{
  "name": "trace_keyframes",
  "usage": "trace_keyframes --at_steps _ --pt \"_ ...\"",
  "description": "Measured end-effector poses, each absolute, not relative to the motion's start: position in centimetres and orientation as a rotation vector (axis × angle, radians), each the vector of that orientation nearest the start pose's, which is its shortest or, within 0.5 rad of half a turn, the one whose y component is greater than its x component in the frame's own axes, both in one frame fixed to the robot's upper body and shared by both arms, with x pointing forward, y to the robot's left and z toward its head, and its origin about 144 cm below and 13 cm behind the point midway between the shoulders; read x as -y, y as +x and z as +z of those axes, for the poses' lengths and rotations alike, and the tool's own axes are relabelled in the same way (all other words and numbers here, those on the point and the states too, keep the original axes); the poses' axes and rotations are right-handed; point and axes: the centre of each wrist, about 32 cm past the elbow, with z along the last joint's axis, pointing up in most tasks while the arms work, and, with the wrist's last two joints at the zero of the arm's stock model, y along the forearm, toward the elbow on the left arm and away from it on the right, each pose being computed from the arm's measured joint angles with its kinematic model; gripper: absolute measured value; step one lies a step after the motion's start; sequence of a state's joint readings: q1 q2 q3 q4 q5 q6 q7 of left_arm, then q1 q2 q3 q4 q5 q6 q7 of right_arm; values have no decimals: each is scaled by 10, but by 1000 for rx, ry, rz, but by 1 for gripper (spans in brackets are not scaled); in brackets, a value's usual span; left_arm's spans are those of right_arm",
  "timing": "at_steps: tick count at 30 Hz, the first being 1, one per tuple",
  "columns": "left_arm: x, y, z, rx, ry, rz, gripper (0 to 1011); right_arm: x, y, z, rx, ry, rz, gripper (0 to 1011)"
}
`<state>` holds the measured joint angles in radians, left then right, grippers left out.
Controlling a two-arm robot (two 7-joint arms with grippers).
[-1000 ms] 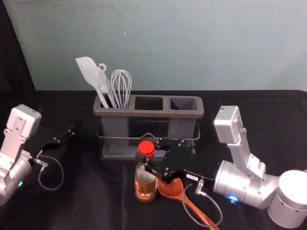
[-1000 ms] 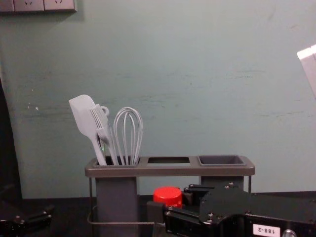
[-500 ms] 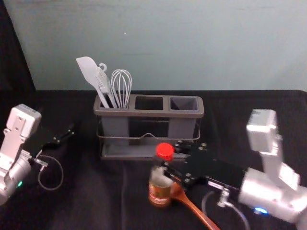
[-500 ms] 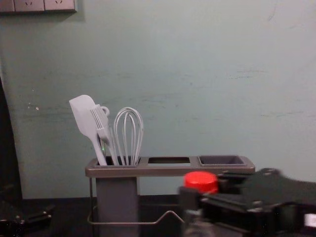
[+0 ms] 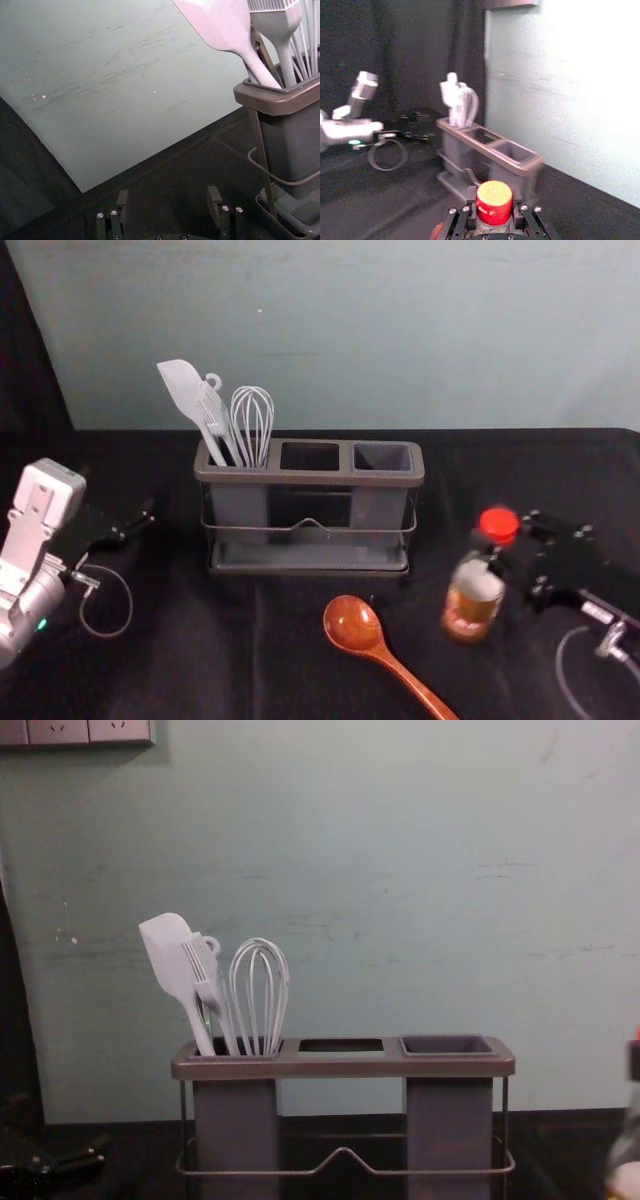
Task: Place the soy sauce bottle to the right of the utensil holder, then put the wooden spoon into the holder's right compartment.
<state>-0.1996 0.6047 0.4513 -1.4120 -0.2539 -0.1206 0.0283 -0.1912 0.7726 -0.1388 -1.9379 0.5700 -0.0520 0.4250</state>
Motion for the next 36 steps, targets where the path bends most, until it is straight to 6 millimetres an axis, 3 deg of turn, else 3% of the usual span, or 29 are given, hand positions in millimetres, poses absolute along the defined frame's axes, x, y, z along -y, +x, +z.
trace_keyframes --at_steps 5,12,24,36 --pt "-310 489 1140 285 304 1248 1011 337 408 1222 121 -79 -850 390" --pt "-310 489 1140 285 304 1248 1012 346 433 1215 89 -70 -933 390" --pt "-310 489 1140 285 304 1248 1012 329 479 1213 76 -89 -958 390" --pt "-310 489 1140 285 304 1248 1012 314 505 1204 56 -89 -974 390"
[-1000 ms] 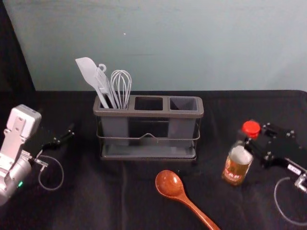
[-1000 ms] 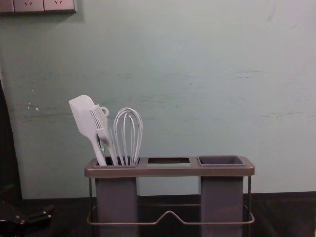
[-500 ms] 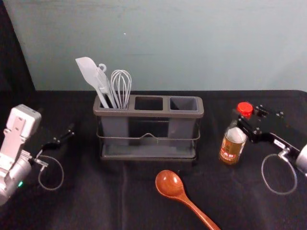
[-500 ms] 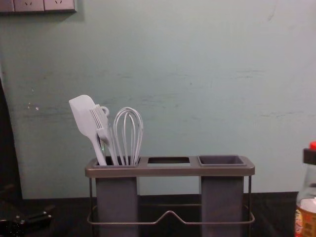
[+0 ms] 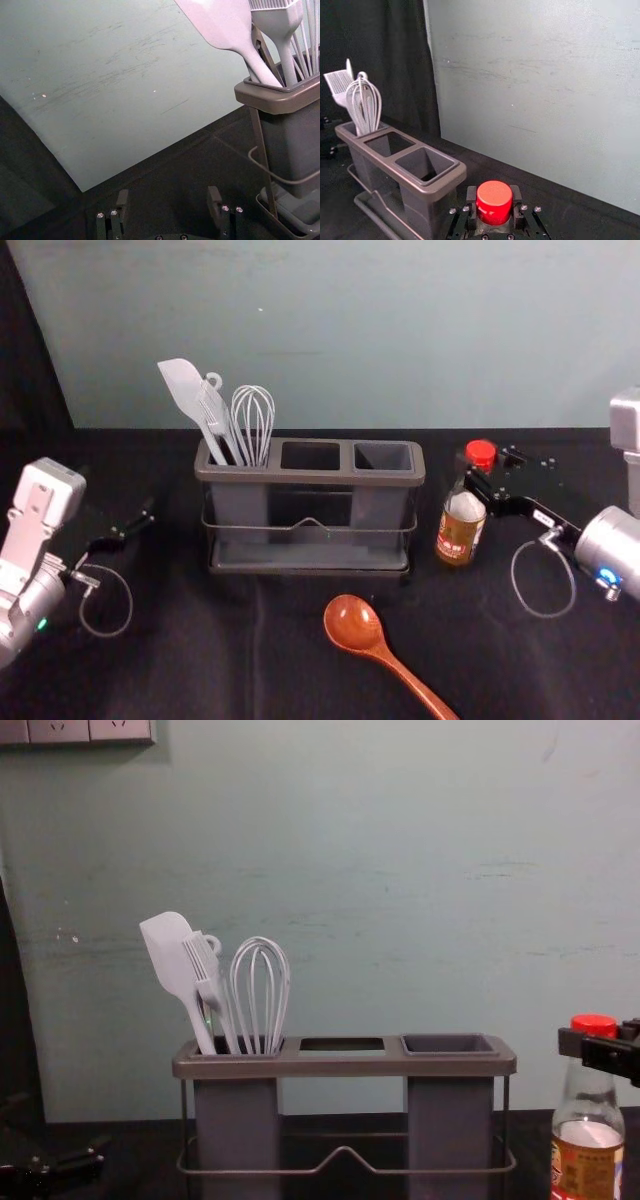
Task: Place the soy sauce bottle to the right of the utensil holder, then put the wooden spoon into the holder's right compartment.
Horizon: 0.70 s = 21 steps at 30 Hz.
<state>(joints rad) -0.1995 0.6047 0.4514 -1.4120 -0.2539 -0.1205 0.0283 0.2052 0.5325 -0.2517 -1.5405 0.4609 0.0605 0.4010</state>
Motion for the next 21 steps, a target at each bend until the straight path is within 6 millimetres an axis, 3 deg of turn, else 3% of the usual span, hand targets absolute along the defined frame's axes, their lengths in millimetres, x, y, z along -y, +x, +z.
trace_keyframes --at_steps 21 --pt "-310 489 1140 285 305 1248 1011 302 520 1202 61 -86 -954 390"
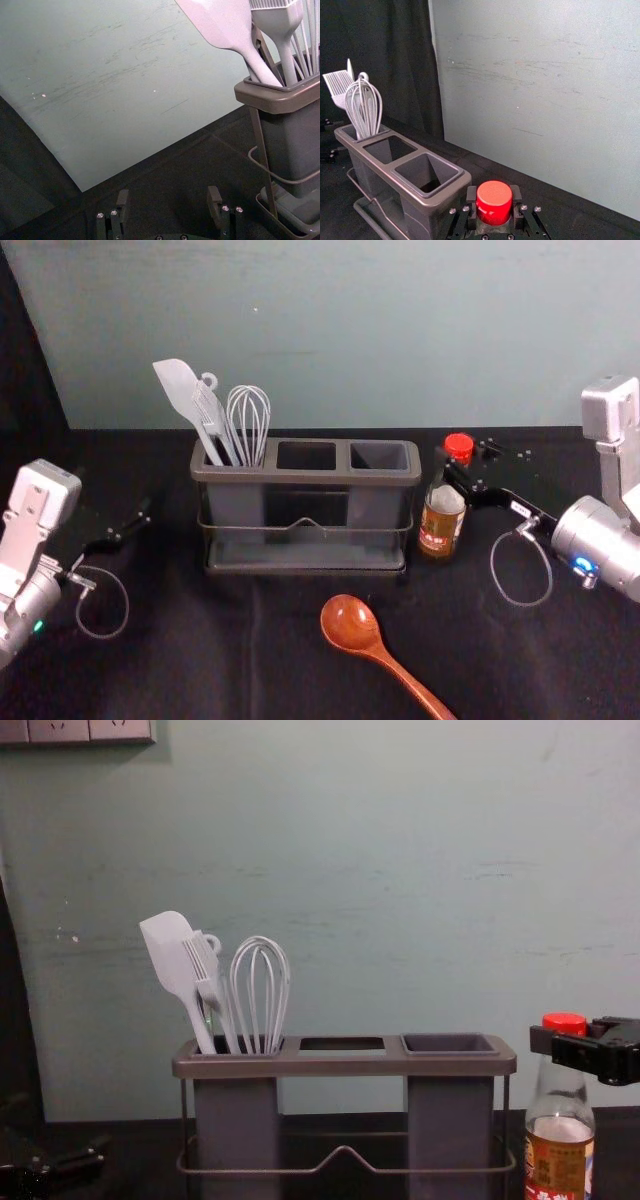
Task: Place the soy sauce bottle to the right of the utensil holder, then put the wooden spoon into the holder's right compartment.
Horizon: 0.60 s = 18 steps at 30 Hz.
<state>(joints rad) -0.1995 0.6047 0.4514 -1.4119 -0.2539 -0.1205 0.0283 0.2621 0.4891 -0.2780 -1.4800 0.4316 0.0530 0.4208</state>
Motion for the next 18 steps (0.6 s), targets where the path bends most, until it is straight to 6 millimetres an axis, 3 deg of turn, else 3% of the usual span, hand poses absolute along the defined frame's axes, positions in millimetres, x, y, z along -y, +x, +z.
trace_keyframes --at_steps 18 --pt "-310 489 1140 285 304 1248 1011 302 524 1197 48 -88 -946 390"
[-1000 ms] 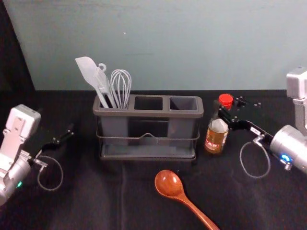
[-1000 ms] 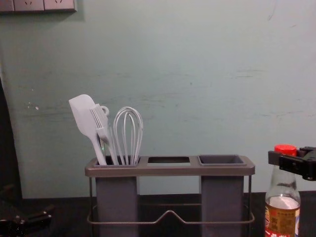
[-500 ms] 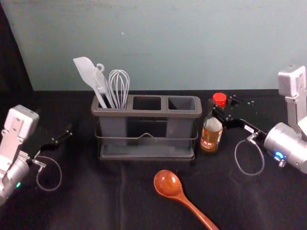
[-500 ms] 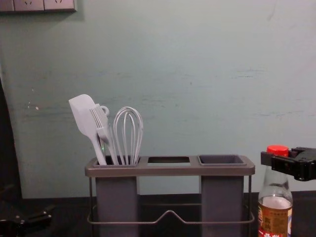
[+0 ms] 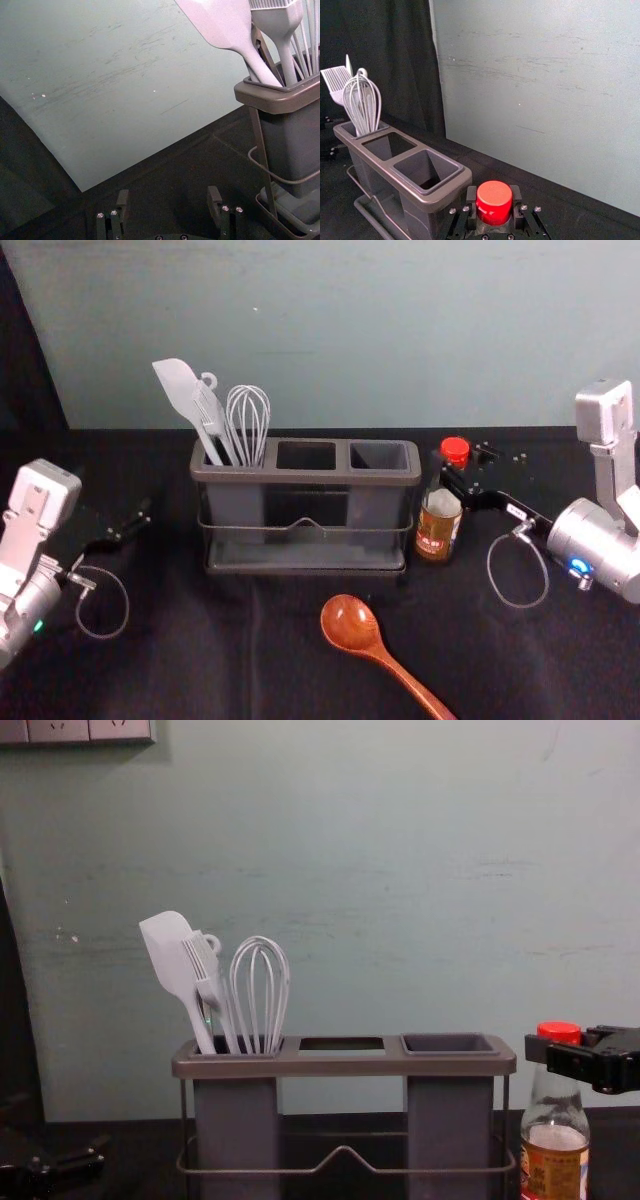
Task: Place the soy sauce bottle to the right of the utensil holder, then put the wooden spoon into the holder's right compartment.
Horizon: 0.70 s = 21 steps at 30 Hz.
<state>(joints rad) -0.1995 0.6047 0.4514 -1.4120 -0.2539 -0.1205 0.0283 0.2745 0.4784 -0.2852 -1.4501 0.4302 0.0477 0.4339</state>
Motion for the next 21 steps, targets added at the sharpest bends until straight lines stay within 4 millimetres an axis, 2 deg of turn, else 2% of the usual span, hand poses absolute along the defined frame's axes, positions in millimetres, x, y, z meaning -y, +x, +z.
trace_keyframes --at_steps 6,13,21 --pt "-310 489 1140 285 305 1248 1011 302 524 1197 49 -87 -946 421" --pt "-310 489 1140 285 304 1248 1011 302 524 1197 50 -86 -946 659" --pt "-310 489 1140 285 305 1248 1012 302 523 1198 50 -86 -947 886"
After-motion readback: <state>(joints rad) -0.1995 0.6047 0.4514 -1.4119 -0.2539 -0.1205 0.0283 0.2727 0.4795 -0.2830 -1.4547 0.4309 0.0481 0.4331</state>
